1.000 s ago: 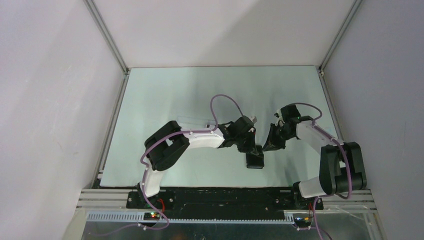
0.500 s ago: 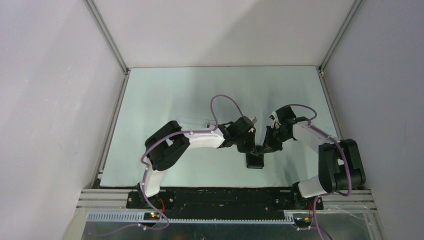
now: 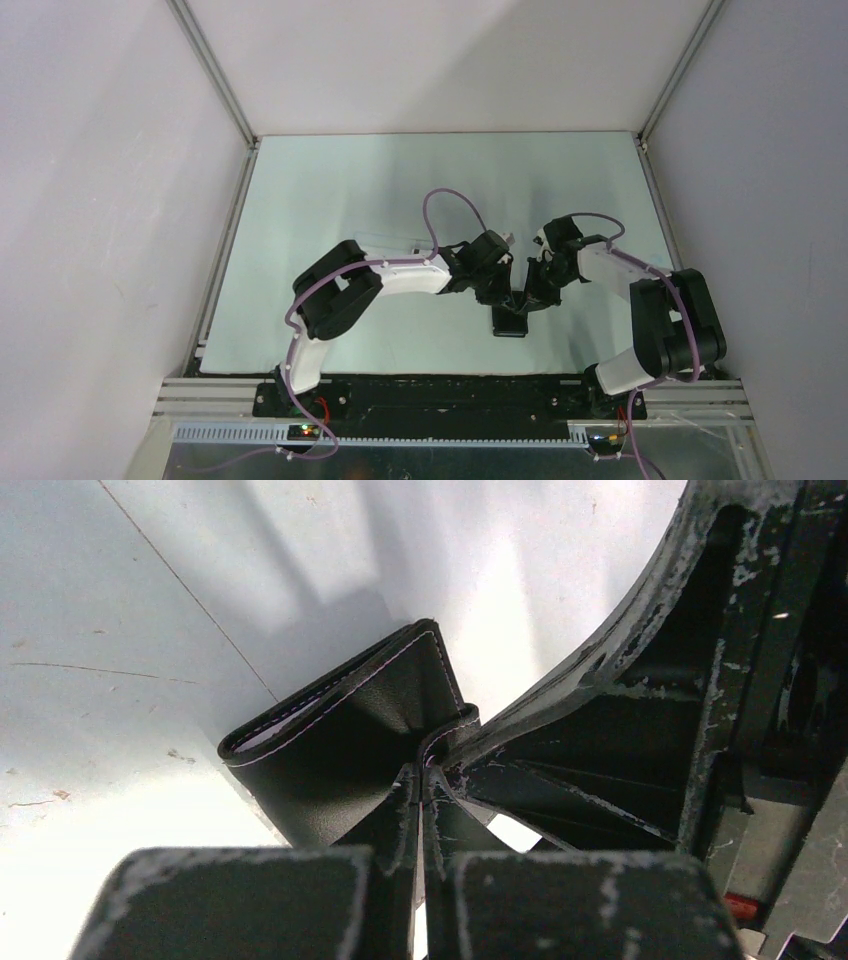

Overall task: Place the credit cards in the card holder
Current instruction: Close the card holder at the center of the board.

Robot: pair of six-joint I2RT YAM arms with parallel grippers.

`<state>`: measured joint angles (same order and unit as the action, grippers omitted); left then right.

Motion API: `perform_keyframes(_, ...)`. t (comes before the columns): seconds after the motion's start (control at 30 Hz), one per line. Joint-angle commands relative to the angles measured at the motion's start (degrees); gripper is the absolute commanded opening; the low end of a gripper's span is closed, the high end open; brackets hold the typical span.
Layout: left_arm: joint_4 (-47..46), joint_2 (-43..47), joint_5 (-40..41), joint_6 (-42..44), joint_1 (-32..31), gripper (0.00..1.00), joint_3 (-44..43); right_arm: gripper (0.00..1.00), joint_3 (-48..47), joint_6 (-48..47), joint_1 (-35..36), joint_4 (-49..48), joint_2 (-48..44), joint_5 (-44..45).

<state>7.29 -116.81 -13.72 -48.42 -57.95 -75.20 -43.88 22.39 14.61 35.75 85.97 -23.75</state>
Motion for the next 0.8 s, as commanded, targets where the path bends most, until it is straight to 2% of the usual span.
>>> perform_keyframes(0.0,3.76,-1.79,1.66,1.27,-0.56,0.00,-0.84,0.00,0.67,0.16,1.22,-0.99,1.10,4.21)
perform_keyframes(0.4,6.88,0.66,2.06,1.19,-1.12,0.00,-1.60,0.00,-1.33,1.07,0.02,-0.08,-7.20,1.23)
perform_keyframes(0.77,9.55,0.56,2.48,1.38,-1.63,0.00,-2.56,0.00,-1.03,1.00,1.21,-1.17,-1.68,4.21)
